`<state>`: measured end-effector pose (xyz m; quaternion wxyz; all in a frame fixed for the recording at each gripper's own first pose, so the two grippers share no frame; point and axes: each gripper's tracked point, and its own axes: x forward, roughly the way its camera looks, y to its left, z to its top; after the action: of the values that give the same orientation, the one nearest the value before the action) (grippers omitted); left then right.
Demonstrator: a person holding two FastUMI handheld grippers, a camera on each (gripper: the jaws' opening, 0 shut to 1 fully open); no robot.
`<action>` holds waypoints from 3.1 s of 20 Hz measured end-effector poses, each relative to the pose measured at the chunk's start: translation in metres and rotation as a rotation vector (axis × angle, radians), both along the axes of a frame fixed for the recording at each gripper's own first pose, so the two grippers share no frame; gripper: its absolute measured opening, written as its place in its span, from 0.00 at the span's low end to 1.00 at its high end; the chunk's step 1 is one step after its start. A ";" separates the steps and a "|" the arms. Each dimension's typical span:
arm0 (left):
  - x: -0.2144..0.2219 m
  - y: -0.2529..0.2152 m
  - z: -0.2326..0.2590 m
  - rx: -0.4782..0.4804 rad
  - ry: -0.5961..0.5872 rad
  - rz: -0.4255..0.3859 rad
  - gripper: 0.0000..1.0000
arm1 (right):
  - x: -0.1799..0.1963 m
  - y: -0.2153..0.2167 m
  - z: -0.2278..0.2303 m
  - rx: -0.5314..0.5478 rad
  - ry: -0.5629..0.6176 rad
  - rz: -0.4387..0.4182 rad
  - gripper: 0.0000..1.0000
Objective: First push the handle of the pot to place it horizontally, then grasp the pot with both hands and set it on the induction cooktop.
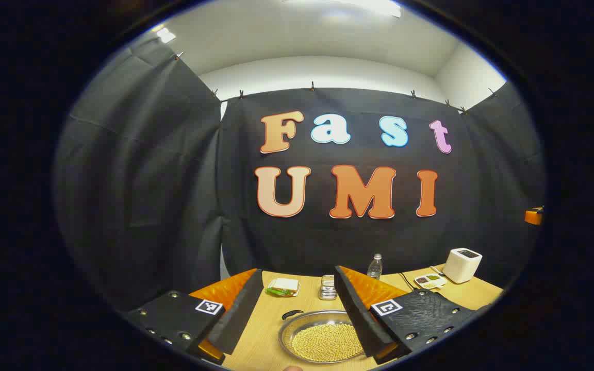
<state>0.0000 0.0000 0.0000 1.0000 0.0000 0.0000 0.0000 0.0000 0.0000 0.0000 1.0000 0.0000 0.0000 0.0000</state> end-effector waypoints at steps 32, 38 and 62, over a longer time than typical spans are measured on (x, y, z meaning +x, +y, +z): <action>0.000 -0.022 -0.012 0.021 0.016 -0.109 0.31 | 0.011 -0.007 -0.019 0.022 0.021 0.008 1.00; -0.002 -0.037 -0.035 0.074 0.066 -0.149 0.06 | 0.015 -0.010 -0.021 0.030 0.021 0.003 0.95; -0.056 -0.117 -0.260 0.069 0.589 -0.363 0.05 | 0.023 -0.011 -0.032 0.003 0.039 0.010 0.95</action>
<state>-0.0563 -0.1170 -0.2595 0.9401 0.0340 0.2888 -0.1776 0.0230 -0.0113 -0.0320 0.9998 0.0015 0.0193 0.0051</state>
